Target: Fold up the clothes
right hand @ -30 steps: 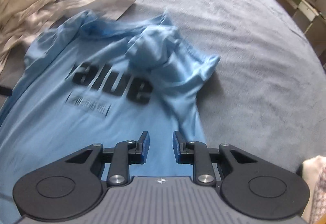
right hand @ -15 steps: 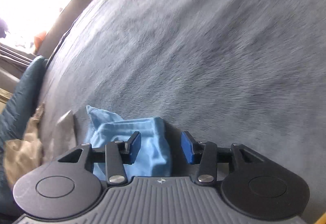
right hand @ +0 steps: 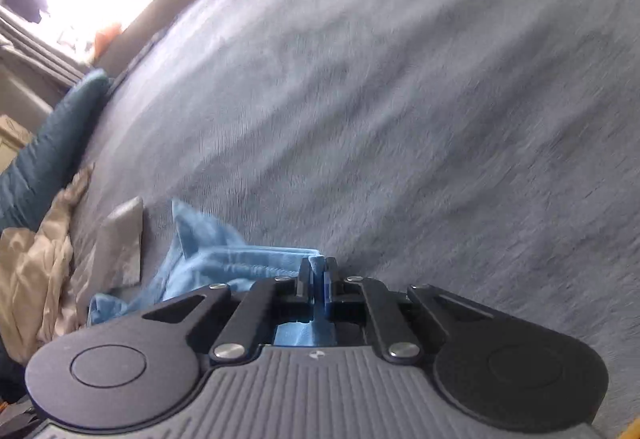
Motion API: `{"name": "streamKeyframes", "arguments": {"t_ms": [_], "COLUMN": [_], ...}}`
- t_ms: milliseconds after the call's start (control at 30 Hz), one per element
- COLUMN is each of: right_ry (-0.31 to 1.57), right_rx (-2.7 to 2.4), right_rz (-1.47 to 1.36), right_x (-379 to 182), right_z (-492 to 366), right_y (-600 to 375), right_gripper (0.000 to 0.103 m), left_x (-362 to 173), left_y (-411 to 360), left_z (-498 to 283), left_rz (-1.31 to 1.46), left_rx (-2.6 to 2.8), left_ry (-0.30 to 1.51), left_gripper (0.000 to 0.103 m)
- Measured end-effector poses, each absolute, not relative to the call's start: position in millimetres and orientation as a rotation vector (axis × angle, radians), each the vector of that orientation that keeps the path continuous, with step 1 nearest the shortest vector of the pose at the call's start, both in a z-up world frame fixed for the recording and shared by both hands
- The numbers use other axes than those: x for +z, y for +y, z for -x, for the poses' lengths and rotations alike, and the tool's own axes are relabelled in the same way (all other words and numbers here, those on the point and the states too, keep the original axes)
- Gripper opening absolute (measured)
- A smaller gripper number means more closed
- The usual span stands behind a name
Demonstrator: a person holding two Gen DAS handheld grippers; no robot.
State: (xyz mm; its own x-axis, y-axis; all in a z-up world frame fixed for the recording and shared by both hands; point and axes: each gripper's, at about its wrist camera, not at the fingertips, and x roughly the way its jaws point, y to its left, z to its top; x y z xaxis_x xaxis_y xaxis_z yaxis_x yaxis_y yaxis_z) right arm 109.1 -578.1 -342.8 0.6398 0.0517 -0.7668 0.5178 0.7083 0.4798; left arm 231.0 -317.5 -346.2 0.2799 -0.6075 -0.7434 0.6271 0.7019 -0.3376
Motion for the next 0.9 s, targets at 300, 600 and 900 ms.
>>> {"name": "streamKeyframes", "arguments": {"t_ms": [300, 600, 900], "right_ry": [0.701, 0.701, 0.708], "right_rx": [-0.538, -0.694, -0.655], "right_rz": [-0.697, -0.738, -0.749], "right_x": [-322, -352, -366], "right_z": [-55, -18, -22], "right_y": [-636, -664, -665], "right_gripper": [0.005, 0.005, 0.006], "left_x": [-362, -342, -333], "left_y": [-356, -376, -509], "left_z": [-236, -239, -260], "left_rz": [-0.105, -0.138, -0.153], "left_rx": [-0.823, -0.81, -1.068], "left_ry": [1.012, 0.973, 1.076], "left_gripper": [0.042, 0.042, 0.042]}}
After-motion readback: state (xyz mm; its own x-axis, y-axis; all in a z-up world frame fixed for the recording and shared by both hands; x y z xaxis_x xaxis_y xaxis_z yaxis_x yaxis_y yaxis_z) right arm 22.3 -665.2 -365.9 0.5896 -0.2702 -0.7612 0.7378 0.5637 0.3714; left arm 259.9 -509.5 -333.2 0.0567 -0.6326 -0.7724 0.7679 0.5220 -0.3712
